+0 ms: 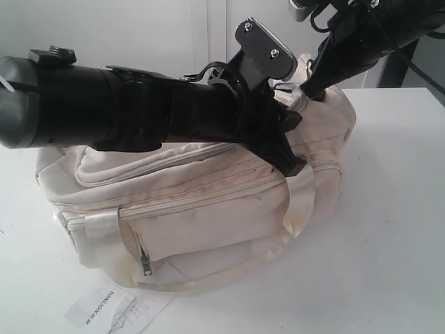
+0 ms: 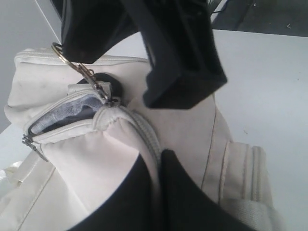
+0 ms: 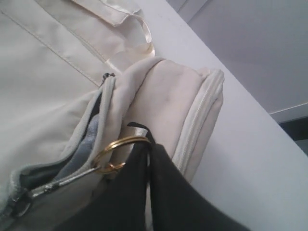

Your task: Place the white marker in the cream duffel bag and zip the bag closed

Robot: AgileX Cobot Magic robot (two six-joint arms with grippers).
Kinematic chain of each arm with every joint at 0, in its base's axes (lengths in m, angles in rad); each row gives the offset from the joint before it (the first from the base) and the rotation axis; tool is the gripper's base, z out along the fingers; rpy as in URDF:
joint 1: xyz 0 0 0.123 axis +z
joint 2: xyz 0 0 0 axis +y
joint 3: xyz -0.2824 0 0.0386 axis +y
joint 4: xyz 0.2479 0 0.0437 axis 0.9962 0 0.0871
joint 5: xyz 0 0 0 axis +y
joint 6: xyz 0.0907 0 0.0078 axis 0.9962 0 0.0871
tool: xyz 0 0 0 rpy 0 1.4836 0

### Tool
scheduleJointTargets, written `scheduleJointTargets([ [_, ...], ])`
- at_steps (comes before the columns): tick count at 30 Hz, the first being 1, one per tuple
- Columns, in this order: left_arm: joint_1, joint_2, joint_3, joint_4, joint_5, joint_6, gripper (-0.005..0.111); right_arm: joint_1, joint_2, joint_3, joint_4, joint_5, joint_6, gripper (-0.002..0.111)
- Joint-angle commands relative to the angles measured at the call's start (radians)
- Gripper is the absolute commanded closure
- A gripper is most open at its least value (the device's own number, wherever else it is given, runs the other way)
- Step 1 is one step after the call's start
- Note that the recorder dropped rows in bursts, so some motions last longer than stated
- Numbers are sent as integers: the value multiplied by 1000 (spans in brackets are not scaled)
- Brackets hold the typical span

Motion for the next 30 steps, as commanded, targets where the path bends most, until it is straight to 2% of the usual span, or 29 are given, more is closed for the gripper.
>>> scheduleJointTargets([
  [1,-28,-19,55,-22,115,2,107,-30,2,-14,-87,-134,31,108],
  [6,-28,-26,95,-22,113,10,107,-30,-82,-33,-108,131,16,108],
  [9,-28,-58,128,-22,92,10,107,-30,-144,-42,-30,269,-90,108],
  [12,-28,-89,128,-22,67,10,107,-30,-162,-42,84,319,-184,108],
  [13,-28,-90,128,-22,47,10,103,-30,-162,-42,103,319,-187,108],
  [14,-28,-92,128,-22,35,10,94,-30,-160,-42,107,319,-196,108],
  [15,-28,-92,128,-22,27,10,80,-30,-160,-42,107,319,-196,108],
  [16,-28,-94,128,-22,27,8,62,-30,-160,-42,107,319,-198,108],
  [18,-28,-100,128,-22,27,-42,39,-30,-160,-42,105,317,-212,108],
  [19,-28,-100,128,-22,32,-51,37,-30,-160,-42,105,314,-212,108],
  [25,-30,-100,120,-22,210,-68,38,-45,-137,-42,85,296,-161,108],
  [27,-34,-100,106,-22,193,-68,41,-80,-111,-42,103,289,-124,108],
  [30,-37,-100,84,-22,88,-66,41,-159,-66,-44,231,370,-130,108],
])
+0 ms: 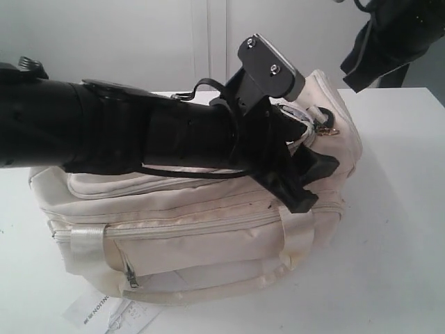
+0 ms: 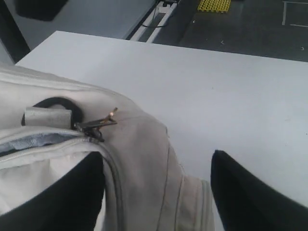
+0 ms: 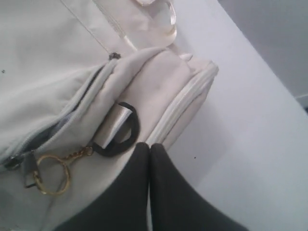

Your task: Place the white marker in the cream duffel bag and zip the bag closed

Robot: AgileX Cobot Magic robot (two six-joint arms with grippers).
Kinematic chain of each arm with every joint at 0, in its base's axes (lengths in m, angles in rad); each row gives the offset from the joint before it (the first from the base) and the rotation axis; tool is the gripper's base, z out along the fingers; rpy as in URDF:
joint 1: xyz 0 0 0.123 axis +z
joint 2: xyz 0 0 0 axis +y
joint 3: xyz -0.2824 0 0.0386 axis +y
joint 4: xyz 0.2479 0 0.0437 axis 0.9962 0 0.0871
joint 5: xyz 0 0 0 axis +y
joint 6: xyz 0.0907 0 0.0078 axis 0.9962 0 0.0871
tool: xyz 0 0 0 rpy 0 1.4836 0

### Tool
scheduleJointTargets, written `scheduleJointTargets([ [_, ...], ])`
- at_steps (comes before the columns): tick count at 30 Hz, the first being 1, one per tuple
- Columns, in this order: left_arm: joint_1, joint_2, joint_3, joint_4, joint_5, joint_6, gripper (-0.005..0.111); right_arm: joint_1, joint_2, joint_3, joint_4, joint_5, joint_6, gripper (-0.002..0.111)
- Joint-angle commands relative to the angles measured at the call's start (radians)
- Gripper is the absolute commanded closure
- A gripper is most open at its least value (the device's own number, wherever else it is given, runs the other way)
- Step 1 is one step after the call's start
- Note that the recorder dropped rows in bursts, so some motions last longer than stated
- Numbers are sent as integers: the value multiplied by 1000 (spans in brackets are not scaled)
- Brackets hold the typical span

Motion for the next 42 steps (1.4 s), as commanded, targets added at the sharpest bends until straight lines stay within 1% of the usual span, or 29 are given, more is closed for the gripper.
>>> scheduleJointTargets([
  [1,-7,-10,-27,-22,-99,-5,41,-113,66,-5,167,110,-4,108],
  [2,-7,-10,-31,-22,-131,-5,41,-142,83,-5,221,147,-10,108],
  [4,-7,-6,-31,-22,-147,-5,41,-176,110,-5,294,185,9,108],
  [6,-7,3,-31,-22,-145,-5,41,-192,125,-5,325,198,110,108],
  [8,-7,16,-31,-22,-111,-5,41,-194,127,-5,333,211,181,104],
  [9,-7,26,-31,-22,-99,-7,41,-194,127,-5,351,221,181,100],
  [10,-7,34,-31,-22,-99,-7,41,-194,127,-5,382,234,177,94],
  [14,-7,63,-31,-22,-137,-9,42,-194,133,0,446,231,177,64],
  [15,-7,69,-31,-22,-165,-9,45,-194,137,2,446,231,179,59],
  [16,-7,71,-31,-22,-187,-9,49,-194,142,5,446,233,186,56],
  [19,-7,71,-31,-22,-206,-9,70,-194,162,16,447,235,204,56],
  [22,-7,71,-31,-22,-183,-9,91,-194,180,25,471,237,207,56],
  [25,-7,71,-31,-22,-150,-9,106,-188,186,35,492,225,203,56],
  [29,-7,71,-31,-22,-150,-9,107,-186,198,46,490,171,203,56],
  [33,-7,71,-31,-22,-150,-9,107,-186,217,46,494,224,140,56],
  [34,-7,71,-31,-22,-152,-9,107,-186,219,46,494,239,86,57],
  [35,-7,71,-31,-22,-154,-9,107,-186,219,46,494,244,-19,58],
  [38,-7,71,-31,-22,-154,-9,107,-186,206,44,502,231,-175,58],
  [42,-7,71,-31,-22,-154,-9,107,-186,171,26,514,217,-285,58],
])
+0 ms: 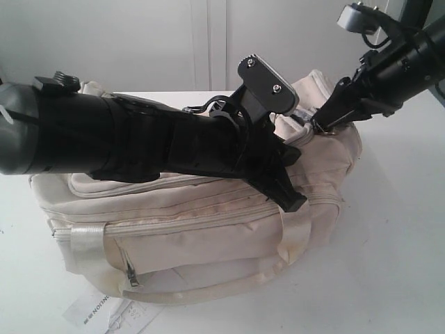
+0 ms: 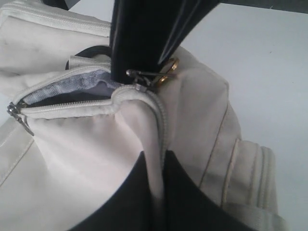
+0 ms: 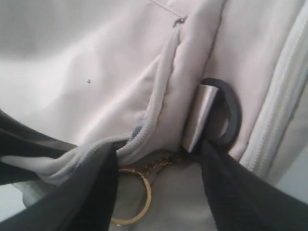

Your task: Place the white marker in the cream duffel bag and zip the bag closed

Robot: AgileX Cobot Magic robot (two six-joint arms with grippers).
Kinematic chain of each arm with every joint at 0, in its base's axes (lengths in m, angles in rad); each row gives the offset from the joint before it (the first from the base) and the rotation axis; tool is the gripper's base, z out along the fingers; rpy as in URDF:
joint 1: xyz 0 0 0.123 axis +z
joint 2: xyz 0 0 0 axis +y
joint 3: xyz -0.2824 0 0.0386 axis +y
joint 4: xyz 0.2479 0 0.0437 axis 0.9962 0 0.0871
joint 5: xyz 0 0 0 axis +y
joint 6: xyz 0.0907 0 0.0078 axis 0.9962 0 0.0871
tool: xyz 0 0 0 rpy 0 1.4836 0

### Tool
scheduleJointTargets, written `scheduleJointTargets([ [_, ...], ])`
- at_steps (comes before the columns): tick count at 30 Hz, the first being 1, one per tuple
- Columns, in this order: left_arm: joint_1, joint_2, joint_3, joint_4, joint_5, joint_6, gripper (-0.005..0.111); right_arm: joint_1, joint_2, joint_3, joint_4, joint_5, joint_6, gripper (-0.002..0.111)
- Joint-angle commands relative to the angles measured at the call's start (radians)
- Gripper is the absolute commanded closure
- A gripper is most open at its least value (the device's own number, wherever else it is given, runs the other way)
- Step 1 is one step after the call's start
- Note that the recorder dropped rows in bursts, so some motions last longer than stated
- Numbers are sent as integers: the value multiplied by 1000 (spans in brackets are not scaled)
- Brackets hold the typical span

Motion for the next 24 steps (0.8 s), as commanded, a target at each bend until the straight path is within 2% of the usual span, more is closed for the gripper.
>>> scheduleJointTargets([
  [1,-4,-5,-4,-22,17,-7,107,2,-48,-21,20,7,-134,58],
  [7,-4,-5,-4,-22,15,-5,107,2,-137,-21,-89,80,-277,60],
  [12,-4,-5,-4,-22,15,-5,107,2,-158,21,-129,80,-635,60],
  [16,-4,-5,-4,-22,15,-5,107,3,-134,57,-39,80,-849,60],
  [24,-4,-5,-4,-22,15,-5,107,3,-79,66,-8,26,-887,60],
])
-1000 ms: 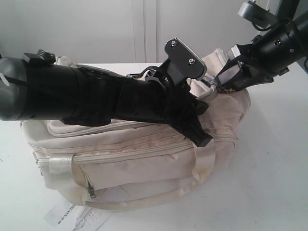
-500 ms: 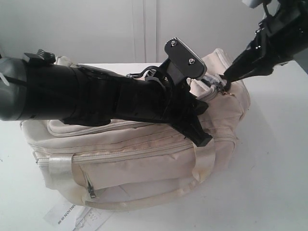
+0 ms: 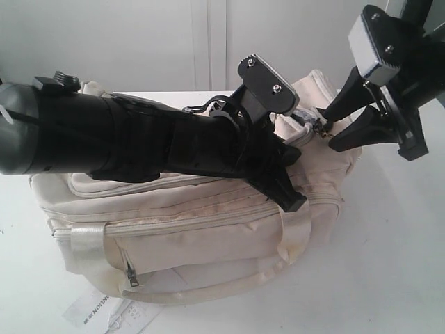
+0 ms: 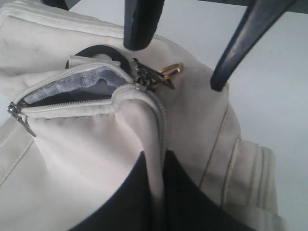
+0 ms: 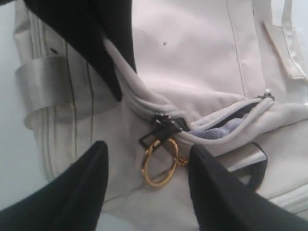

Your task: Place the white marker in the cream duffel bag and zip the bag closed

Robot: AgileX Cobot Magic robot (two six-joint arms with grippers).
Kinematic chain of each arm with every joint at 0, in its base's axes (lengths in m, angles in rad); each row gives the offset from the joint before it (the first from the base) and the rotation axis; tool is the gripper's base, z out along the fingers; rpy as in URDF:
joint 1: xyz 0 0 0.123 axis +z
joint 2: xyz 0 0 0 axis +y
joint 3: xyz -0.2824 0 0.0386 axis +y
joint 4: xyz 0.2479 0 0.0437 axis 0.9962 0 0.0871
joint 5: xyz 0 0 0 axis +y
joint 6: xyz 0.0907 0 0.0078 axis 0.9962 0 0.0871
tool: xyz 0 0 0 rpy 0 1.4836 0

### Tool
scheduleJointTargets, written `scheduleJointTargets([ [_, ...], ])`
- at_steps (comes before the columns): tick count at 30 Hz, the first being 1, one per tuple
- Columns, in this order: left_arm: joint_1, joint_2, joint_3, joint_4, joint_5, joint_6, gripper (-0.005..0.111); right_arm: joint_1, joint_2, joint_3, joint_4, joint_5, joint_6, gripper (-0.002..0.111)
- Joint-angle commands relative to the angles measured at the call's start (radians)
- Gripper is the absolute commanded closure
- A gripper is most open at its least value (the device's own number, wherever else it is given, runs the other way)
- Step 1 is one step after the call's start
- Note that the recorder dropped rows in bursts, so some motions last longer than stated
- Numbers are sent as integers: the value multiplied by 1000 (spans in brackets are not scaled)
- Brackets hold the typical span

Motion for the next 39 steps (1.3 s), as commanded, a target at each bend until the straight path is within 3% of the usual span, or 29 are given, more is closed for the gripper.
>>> scheduleJointTargets([
  [1,-4,-5,-4,-22,15,-5,107,2,23,6,15,-55,-22,61],
  [7,-4,-5,-4,-22,15,-5,107,2,55,6,17,-136,-22,76],
  [13,-4,-5,-4,-22,15,-5,107,2,55,6,34,-170,-7,108],
  [24,-4,-5,-4,-22,15,-3,107,0,-1,4,23,-155,60,108],
  [29,-4,-5,-4,-22,17,-3,107,0,-24,4,108,-171,133,108],
  [39,-4,-5,-4,-22,26,-3,107,0,-20,4,139,-375,374,108],
])
